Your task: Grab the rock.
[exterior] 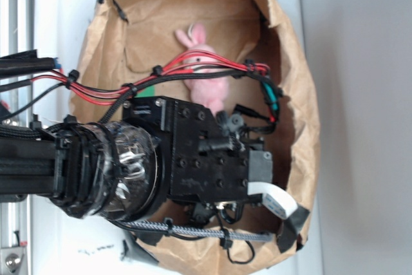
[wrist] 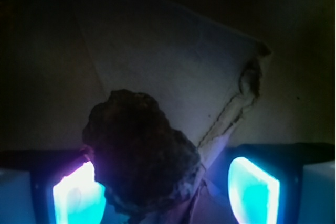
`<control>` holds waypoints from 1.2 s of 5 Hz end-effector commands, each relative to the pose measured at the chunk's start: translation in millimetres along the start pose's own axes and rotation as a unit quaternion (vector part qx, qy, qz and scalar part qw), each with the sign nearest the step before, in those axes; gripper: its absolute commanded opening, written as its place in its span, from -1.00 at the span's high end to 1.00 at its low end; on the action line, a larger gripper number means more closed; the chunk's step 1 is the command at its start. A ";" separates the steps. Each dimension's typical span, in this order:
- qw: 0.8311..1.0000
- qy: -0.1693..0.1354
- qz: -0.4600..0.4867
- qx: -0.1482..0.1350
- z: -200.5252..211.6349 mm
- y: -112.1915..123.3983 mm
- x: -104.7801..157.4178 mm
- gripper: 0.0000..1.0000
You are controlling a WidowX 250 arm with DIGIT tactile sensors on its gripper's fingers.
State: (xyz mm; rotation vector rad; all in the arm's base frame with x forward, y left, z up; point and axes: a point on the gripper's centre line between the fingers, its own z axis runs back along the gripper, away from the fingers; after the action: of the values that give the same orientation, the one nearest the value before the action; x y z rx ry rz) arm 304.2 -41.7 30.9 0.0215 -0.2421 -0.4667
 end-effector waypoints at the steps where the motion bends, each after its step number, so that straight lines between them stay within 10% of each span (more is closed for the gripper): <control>1: 0.998 -0.047 -0.035 -0.005 20.9 -16.2 10.3 -1.00; 6: 0.999 -0.049 -0.011 -0.003 20.7 -10.3 33.4 -1.00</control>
State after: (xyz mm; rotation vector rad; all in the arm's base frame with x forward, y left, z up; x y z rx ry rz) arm 318.0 -47.8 40.9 -0.0029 -0.2837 -0.4549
